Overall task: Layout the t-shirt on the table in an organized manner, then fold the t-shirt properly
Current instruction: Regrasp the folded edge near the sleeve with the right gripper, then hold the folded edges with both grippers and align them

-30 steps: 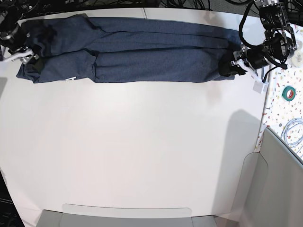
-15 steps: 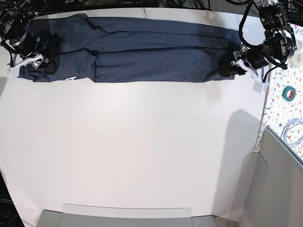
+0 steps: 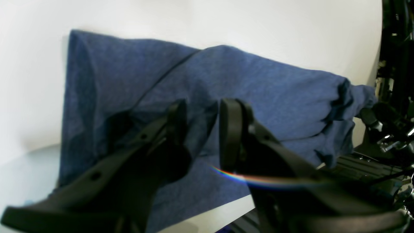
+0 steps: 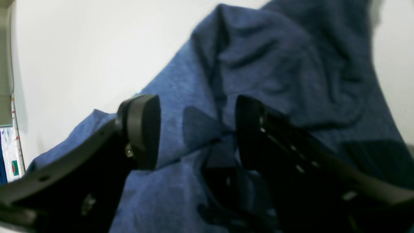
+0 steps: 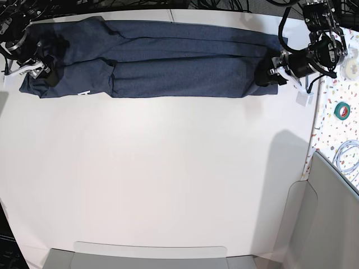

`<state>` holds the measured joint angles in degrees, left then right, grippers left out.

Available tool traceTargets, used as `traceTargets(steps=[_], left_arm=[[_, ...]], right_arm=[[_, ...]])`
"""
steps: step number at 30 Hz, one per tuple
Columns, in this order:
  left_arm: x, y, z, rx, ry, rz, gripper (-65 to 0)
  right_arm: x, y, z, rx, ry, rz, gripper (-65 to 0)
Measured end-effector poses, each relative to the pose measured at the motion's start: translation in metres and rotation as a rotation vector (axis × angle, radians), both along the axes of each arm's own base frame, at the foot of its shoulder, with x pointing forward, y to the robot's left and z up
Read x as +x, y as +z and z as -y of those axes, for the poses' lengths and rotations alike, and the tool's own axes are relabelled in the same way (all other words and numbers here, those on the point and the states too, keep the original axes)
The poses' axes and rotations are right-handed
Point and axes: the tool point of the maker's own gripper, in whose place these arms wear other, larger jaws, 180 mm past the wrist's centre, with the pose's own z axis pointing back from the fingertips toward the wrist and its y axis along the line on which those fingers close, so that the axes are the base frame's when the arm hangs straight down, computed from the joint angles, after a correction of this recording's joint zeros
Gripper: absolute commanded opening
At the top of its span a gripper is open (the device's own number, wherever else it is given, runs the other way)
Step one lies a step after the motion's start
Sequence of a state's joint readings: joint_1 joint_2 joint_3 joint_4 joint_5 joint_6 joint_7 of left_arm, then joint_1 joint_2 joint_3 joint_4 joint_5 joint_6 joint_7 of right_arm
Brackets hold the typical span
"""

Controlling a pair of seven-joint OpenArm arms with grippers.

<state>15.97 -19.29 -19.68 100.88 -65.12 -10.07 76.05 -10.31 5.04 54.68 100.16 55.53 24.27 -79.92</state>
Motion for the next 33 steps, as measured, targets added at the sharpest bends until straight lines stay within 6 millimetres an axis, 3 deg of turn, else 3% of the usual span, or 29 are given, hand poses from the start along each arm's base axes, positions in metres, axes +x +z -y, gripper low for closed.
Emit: traceTargets(steps=[16, 21, 33], left_arm=[[0.001, 0.001, 0.000, -0.001, 0.002, 0.004, -47.6], [0.001, 0.000, 0.000, -0.001, 0.002, 0.004, -47.6], [0.001, 0.001, 0.000, -0.001, 0.002, 0.005, -47.6]], right_arm=[[0.005, 0.000, -0.005, 0.008, 0.010, 0.008, -30.3], [0.010, -0.003, -0.020, 0.023, 0.060, 0.002, -30.3], [0.009, -0.005, -0.022, 0.033, 0.055, -0.001, -30.3]])
